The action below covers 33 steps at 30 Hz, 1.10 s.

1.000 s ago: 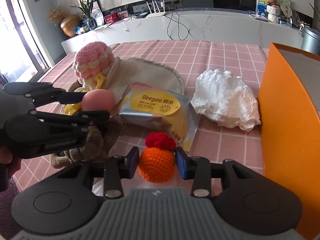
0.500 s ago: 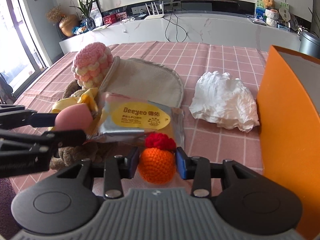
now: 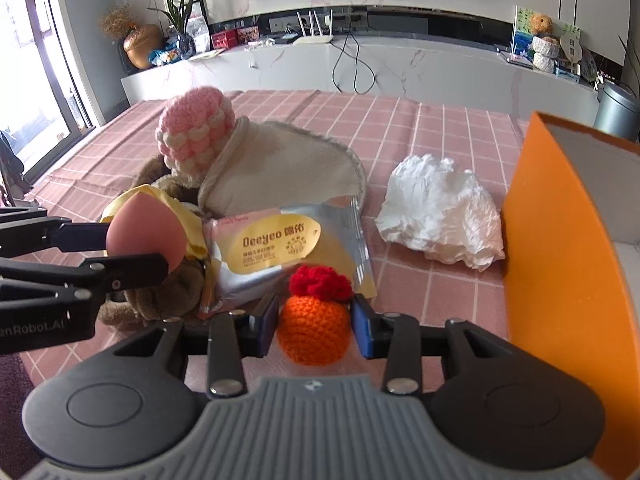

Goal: Organize soft objects
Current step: 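Grasp the orange crochet ball with the right tool while the left tool grasps the pink sponge, then lift the ball with the right tool while the left tool lifts the sponge toward the box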

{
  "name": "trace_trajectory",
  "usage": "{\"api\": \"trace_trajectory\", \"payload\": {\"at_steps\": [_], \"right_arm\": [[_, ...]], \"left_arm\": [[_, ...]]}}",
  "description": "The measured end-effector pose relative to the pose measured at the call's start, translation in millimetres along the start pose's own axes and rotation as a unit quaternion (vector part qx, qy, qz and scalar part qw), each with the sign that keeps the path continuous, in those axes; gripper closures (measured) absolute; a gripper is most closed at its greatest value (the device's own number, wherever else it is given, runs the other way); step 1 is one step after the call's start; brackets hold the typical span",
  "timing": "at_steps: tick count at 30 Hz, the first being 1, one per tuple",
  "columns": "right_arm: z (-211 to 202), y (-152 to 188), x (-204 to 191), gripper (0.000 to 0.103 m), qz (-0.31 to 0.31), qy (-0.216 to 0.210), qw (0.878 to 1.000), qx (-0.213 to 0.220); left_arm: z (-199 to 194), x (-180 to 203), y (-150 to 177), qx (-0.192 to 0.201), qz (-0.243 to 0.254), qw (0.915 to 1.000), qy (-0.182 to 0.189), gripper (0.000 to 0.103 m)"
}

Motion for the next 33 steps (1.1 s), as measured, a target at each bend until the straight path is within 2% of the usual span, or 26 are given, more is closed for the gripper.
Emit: {"api": "trace_trajectory", "payload": {"at_steps": [5, 7, 8, 11, 16, 20, 24, 26, 28, 30, 33], "right_arm": [[-24.3, -5.0, 4.9, 0.064, -0.001, -0.001, 1.000, 0.022], [-29.4, -5.2, 6.9, 0.064, -0.002, 0.005, 1.000, 0.024], [-30.4, -4.1, 7.4, 0.064, -0.002, 0.006, 1.000, 0.023], [-30.4, 4.5, 6.2, 0.064, -0.005, 0.004, 1.000, 0.014], [-28.9, 23.1, 7.1, 0.064, -0.002, 0.018, 1.000, 0.001], [-21.5, 34.0, 13.0, 0.064, 0.007, 0.011, 1.000, -0.018], [-16.4, 40.0, 17.5, 0.064, 0.015, 0.012, 0.999, -0.027], [-18.0, 38.8, 18.2, 0.064, 0.017, 0.009, 1.000, -0.024], [-20.6, 36.4, 17.8, 0.064, 0.016, 0.006, 1.000, -0.019], [-22.2, 34.9, 17.9, 0.064, 0.014, 0.008, 1.000, -0.018], [-22.8, 35.3, 19.0, 0.064, 0.013, 0.012, 1.000, -0.018]], "left_arm": [[-13.5, 12.9, -5.7, 0.035, 0.012, 0.9993, 0.007, 0.049], [-7.0, 19.4, -6.8, 0.018, 0.030, 0.9993, -0.010, 0.047], [-1.0, 20.5, -6.2, -0.001, 0.031, 0.9995, -0.006, 0.047], [7.7, 23.7, 4.2, -0.020, 0.016, 0.9989, 0.039, 0.047], [16.6, 59.6, 29.0, -0.025, 0.102, 0.9939, 0.035, 0.044], [35.0, 72.0, 42.3, -0.045, 0.123, 0.9904, 0.044, 0.037], [27.3, 79.0, 46.0, -0.003, 0.152, 0.9882, 0.019, 0.022], [23.6, 83.4, 44.6, 0.012, 0.167, 0.9857, 0.023, 0.019], [28.4, 86.8, 40.9, 0.001, 0.176, 0.9839, 0.030, 0.020], [38.7, 89.6, 38.6, -0.021, 0.185, 0.9822, 0.025, 0.033], [46.0, 89.2, 36.5, -0.029, 0.185, 0.9820, 0.023, 0.044]]}}
Point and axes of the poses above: each gripper's, at about its wrist camera, not at the fingertips, and z roughly the way its jaws point, x to its right, y to its underside, the point moved 1 cm from there along z, roughly the way its jaws point, and after that the axes turned 8 degrees about -x, right-handed, at the moved point
